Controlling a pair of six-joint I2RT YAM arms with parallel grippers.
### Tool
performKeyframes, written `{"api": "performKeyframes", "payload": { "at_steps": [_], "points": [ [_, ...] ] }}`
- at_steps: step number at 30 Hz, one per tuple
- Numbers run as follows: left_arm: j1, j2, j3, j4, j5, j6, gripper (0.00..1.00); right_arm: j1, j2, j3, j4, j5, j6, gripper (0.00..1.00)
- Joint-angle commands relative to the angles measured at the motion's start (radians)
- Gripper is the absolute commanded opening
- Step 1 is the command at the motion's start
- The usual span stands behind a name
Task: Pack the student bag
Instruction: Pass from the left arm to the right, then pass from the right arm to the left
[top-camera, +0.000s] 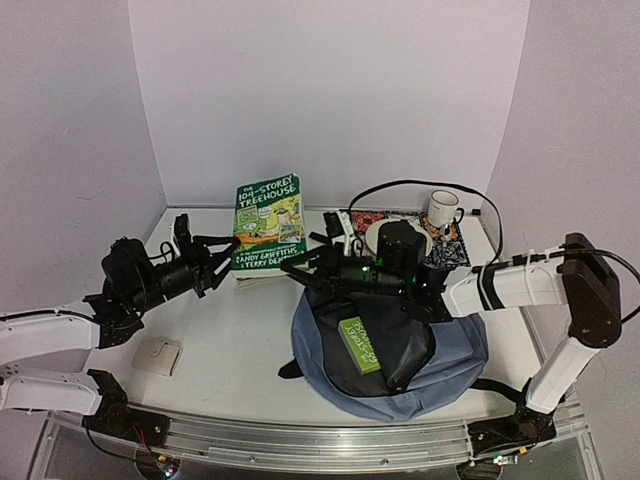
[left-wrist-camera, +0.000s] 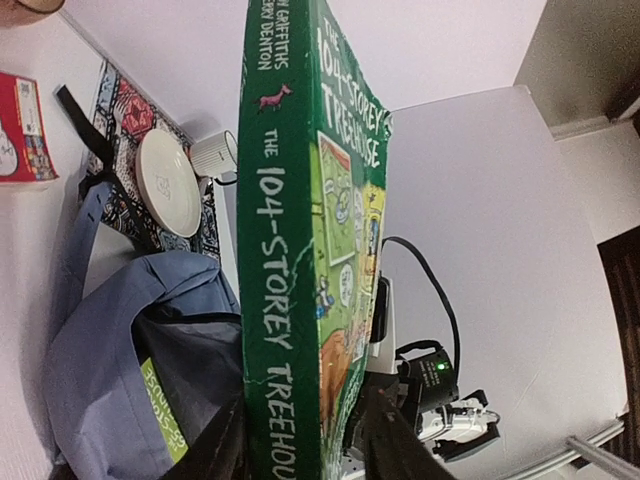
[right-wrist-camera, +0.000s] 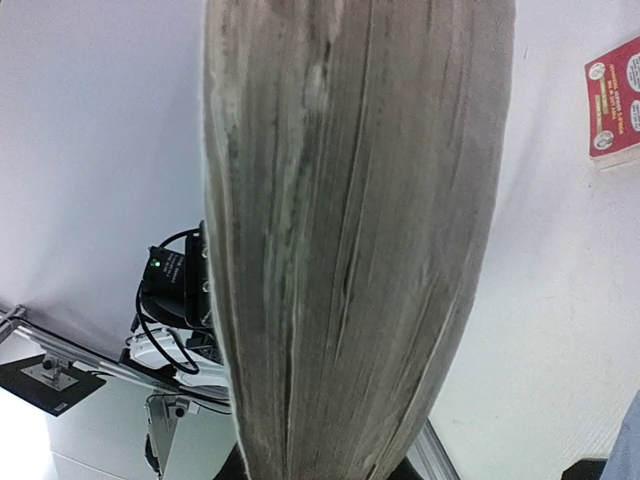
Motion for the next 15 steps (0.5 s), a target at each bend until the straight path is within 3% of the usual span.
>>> {"api": "performKeyframes", "payload": {
  "at_steps": [1,9,15],
  "points": [
    [0.055,0.005,0.013,0.035,0.069,0.082,0.52,-0.031,-0.092,-0.012,0.003,-0.018,-0.093,0.0],
    [0.291,0.063,0.105,-0.112,0.32,0.25,0.84,-0.062,-0.197,0.022,-0.285,-0.105,-0.298,0.0],
    [0.327,0.148,0.247,-0.321,0.395,0.432,0.98,-0.079,-0.26,0.075,-0.455,-0.198,-0.429,0.0]
  ]
}}
